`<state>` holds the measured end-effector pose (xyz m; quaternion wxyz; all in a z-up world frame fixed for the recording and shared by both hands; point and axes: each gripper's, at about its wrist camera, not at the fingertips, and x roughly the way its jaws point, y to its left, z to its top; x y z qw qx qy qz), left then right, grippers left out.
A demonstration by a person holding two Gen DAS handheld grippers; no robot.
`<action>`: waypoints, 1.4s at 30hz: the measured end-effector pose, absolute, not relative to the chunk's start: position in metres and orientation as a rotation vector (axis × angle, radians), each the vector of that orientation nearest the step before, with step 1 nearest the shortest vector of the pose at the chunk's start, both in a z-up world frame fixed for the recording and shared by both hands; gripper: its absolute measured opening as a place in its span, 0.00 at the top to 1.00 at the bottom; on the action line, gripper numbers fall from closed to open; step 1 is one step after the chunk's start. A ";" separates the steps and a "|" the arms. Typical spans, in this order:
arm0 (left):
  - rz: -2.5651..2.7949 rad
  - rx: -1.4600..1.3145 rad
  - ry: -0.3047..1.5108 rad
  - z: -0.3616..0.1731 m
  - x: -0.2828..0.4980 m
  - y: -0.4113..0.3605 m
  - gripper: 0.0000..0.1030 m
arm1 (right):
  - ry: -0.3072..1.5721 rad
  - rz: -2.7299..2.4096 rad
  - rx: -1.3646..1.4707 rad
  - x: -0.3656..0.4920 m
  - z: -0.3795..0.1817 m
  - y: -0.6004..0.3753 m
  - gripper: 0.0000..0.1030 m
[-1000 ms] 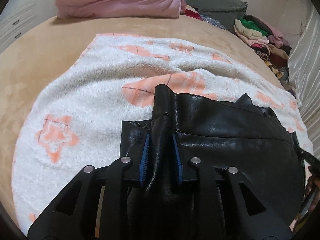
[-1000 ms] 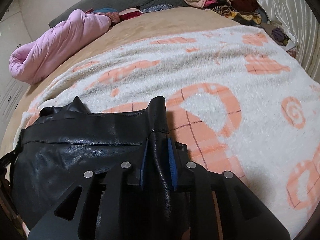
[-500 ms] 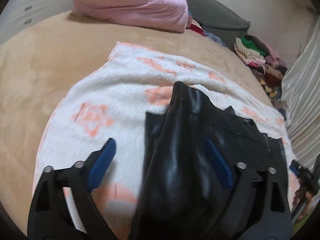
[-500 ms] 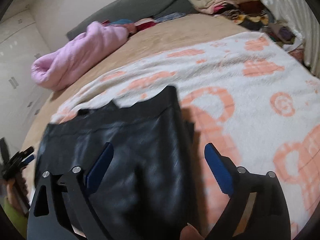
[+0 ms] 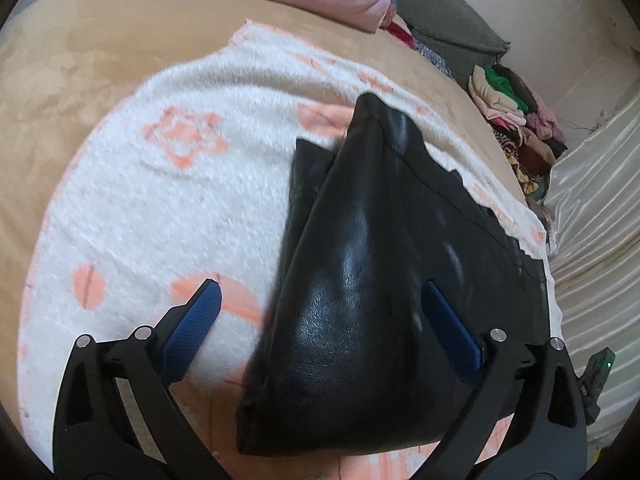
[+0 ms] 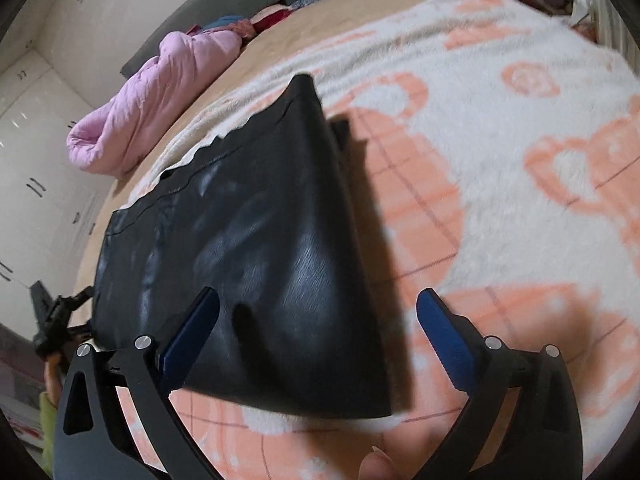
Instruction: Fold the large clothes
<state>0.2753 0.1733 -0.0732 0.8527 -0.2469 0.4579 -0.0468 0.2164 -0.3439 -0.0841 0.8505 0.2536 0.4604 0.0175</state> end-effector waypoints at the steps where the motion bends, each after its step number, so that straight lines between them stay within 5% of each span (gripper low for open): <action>1: -0.093 -0.511 0.974 -0.076 0.276 0.171 0.09 | 0.976 0.037 0.541 0.217 -0.087 -0.344 0.05; 6: -0.068 -0.484 0.976 -0.082 0.273 0.166 0.09 | 0.988 0.023 0.526 0.223 -0.093 -0.338 0.05; 8: -0.066 -0.490 0.971 -0.083 0.272 0.166 0.09 | 0.983 0.028 0.543 0.227 -0.094 -0.337 0.13; 9: -0.066 -0.487 0.970 -0.083 0.271 0.165 0.11 | 0.980 0.045 0.559 0.229 -0.095 -0.336 0.28; 10: -0.068 -0.488 0.969 -0.083 0.271 0.165 0.16 | 0.974 0.070 0.577 0.230 -0.095 -0.335 0.41; 13: -0.114 -0.523 0.974 -0.084 0.268 0.162 0.42 | 0.982 0.079 0.561 0.233 -0.094 -0.329 0.55; 18: -0.106 -0.459 0.976 -0.077 0.259 0.150 0.56 | 0.986 0.109 0.538 0.227 -0.084 -0.333 0.68; 24: -0.135 -0.422 0.973 -0.069 0.219 0.141 0.58 | 1.015 0.104 0.468 0.206 -0.077 -0.338 0.69; 42: -0.103 -0.370 0.964 -0.066 0.182 0.134 0.50 | 0.990 -0.040 0.317 0.178 -0.074 -0.322 0.47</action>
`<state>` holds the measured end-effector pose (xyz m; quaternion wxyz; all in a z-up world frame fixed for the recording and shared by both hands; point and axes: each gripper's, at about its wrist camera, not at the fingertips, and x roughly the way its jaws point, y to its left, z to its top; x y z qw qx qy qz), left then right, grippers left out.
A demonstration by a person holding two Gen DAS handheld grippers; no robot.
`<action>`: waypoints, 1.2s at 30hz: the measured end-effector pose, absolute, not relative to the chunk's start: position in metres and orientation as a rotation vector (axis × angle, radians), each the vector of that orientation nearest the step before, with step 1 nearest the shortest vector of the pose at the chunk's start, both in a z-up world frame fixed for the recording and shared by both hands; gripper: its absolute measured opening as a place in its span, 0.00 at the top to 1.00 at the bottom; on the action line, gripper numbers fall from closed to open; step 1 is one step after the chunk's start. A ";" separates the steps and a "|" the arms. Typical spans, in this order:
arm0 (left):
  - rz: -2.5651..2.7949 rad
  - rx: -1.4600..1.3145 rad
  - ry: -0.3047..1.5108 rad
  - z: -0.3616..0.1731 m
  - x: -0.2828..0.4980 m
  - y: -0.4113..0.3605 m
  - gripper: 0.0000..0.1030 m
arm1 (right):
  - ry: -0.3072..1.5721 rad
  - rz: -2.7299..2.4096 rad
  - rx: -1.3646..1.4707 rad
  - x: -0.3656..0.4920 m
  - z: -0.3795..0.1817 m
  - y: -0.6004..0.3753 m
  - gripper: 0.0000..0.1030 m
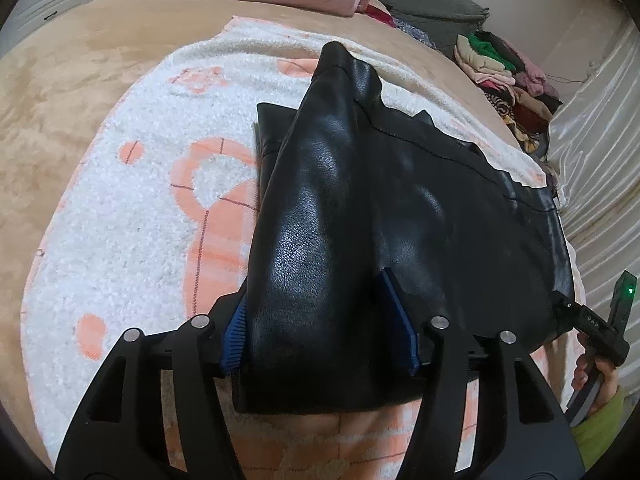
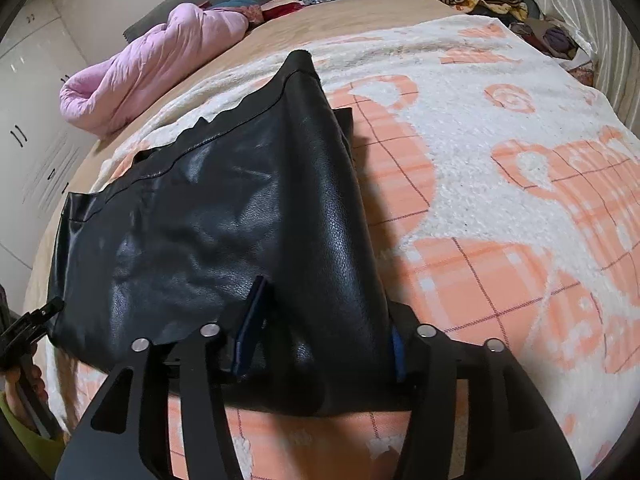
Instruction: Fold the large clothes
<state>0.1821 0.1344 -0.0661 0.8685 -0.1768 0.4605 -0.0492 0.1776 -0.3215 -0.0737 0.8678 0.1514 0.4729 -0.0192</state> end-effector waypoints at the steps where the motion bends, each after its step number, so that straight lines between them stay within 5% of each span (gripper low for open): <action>1: -0.101 -0.363 0.964 -0.065 0.182 0.134 0.48 | 0.991 -0.047 0.316 0.177 -0.073 -0.322 0.44; 12: -0.095 -0.346 0.925 -0.047 0.165 0.131 0.32 | 0.891 -0.085 0.272 0.148 -0.044 -0.319 0.19; 22: -0.067 -0.309 0.895 -0.032 0.151 0.127 0.10 | 0.827 -0.049 0.221 0.134 -0.019 -0.293 0.17; 26: -0.030 -0.291 0.882 -0.028 0.146 0.132 0.09 | 0.793 0.002 0.198 0.133 -0.007 -0.273 0.18; 34: 0.027 -0.317 0.875 -0.030 0.141 0.152 0.09 | 0.846 0.177 0.080 0.147 -0.010 -0.198 0.73; 36: 0.034 -0.324 0.882 -0.032 0.141 0.155 0.09 | 0.877 0.210 0.040 0.155 -0.018 -0.175 0.80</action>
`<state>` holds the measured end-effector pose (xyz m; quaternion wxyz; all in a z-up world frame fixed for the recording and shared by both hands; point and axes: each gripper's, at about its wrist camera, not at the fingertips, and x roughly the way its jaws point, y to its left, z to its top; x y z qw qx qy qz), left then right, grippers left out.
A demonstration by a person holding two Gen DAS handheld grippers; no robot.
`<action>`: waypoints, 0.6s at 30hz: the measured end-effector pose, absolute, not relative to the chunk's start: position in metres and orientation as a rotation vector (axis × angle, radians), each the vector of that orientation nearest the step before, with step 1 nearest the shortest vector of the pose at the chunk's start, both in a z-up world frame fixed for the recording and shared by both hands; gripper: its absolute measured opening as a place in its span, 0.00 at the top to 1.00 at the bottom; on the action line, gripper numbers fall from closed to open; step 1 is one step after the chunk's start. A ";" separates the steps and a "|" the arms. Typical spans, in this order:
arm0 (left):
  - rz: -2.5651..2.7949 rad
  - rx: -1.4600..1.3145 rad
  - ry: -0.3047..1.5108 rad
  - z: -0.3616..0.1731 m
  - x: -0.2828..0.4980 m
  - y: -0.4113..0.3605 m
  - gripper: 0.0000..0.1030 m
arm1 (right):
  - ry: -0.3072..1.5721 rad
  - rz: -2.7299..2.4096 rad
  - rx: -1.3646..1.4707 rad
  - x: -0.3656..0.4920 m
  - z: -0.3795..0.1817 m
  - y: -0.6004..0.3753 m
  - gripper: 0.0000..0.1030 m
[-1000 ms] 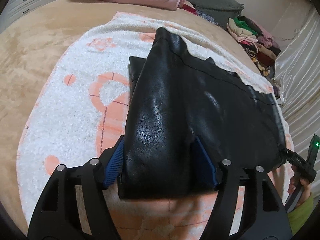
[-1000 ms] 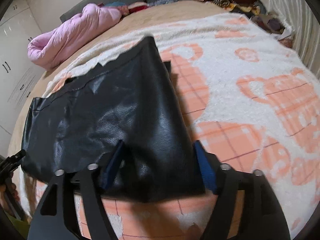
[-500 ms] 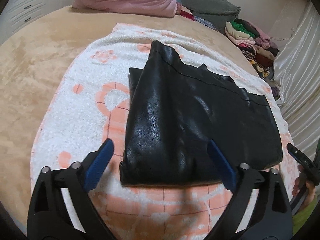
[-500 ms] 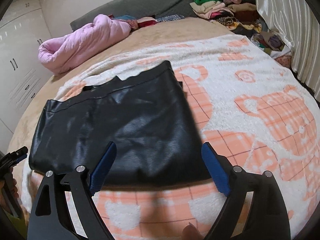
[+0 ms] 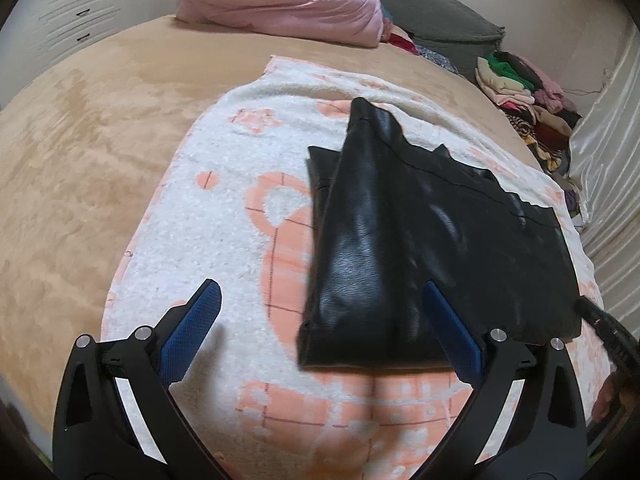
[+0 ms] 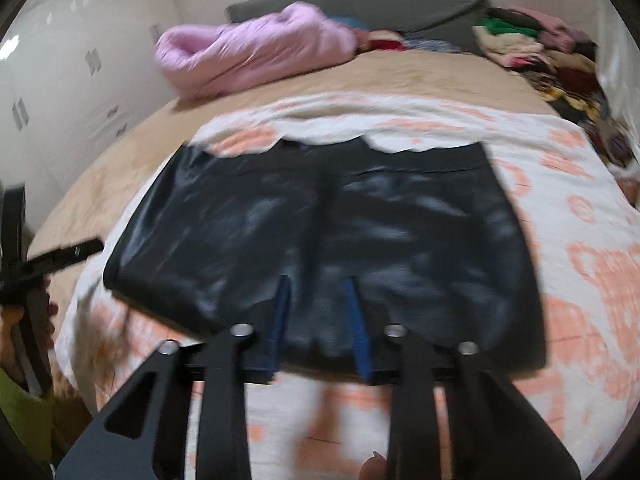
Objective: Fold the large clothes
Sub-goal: 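Grasp the folded jacket edge with the right tool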
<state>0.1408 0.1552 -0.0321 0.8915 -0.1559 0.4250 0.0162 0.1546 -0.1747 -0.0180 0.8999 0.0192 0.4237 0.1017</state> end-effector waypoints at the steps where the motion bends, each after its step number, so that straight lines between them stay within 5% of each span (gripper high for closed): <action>1: 0.038 -0.328 0.885 -0.033 0.141 0.157 0.09 | 0.889 0.225 0.026 0.158 -0.022 -0.165 0.83; 12: -0.054 -0.444 0.977 -0.067 0.194 0.158 0.09 | 1.045 0.214 0.025 0.193 -0.081 -0.132 0.84; 18: -0.101 -0.457 1.043 -0.084 0.240 0.159 0.09 | 1.067 0.273 0.102 0.208 -0.058 -0.144 0.85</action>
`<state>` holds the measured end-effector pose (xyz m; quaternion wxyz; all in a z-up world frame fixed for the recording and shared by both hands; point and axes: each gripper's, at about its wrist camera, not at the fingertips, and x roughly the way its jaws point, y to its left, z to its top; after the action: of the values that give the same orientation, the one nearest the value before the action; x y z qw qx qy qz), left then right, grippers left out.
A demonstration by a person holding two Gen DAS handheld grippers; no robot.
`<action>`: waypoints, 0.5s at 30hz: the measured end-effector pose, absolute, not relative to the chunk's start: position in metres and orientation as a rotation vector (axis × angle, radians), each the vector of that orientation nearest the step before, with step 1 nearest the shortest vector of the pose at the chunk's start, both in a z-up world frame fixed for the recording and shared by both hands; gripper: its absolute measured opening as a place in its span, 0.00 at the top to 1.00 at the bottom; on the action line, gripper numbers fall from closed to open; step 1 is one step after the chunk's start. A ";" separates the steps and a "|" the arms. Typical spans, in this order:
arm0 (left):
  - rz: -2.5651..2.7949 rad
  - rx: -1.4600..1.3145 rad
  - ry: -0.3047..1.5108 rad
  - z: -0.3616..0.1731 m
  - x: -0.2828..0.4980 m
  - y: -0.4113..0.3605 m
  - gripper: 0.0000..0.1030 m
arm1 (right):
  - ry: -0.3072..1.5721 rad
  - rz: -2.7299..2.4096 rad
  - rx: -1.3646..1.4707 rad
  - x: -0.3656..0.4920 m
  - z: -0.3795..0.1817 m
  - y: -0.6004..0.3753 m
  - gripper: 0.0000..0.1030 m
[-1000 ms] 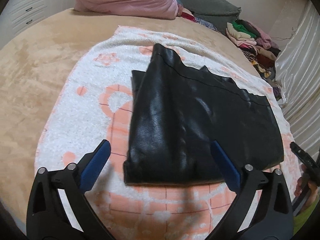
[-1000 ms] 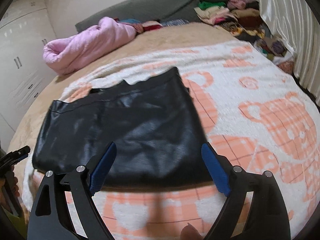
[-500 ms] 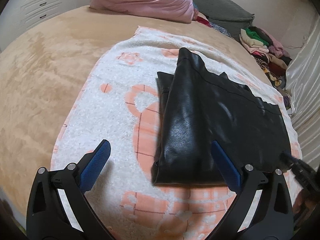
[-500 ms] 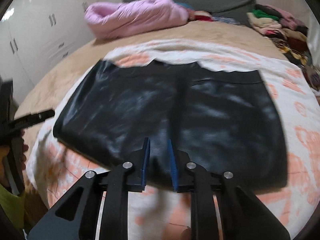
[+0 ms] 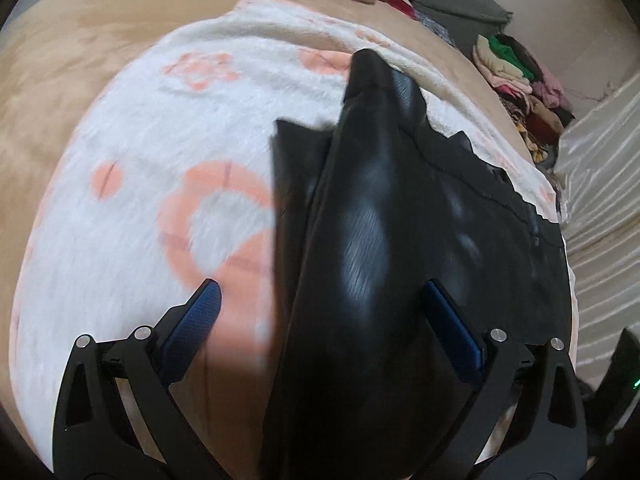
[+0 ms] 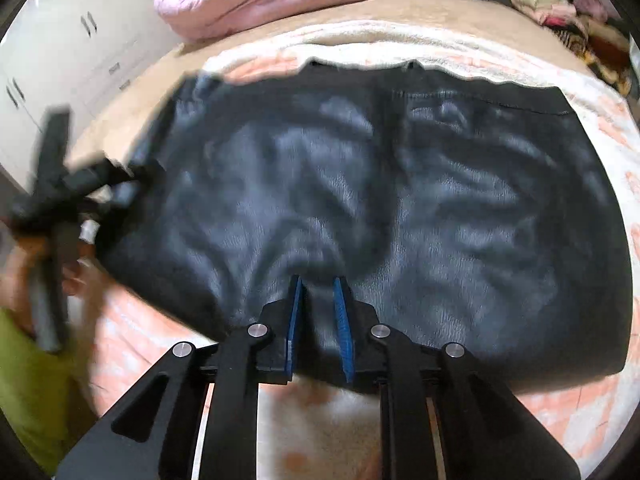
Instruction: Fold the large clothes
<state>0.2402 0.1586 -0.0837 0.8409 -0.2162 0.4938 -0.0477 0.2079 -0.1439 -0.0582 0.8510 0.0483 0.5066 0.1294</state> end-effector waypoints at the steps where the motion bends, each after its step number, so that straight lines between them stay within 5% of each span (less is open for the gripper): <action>1: -0.105 -0.471 1.048 -0.084 0.244 0.161 0.09 | 1.028 0.271 0.117 0.215 -0.046 -0.146 0.85; 5: -0.116 -0.519 1.043 -0.079 0.258 0.170 0.13 | 0.933 0.238 0.086 0.268 -0.018 -0.139 0.85; 10: -0.154 -0.543 1.037 -0.080 0.267 0.170 0.31 | 1.015 0.173 0.100 0.342 -0.046 -0.132 0.85; 15: -0.181 -0.514 1.021 -0.074 0.273 0.161 0.60 | 1.134 0.140 0.051 0.366 -0.098 -0.131 0.86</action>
<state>0.2726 0.1611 -0.0745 0.8372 -0.2431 0.4824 -0.0857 0.3664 -0.1311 -0.0983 0.8410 0.0243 0.5364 0.0663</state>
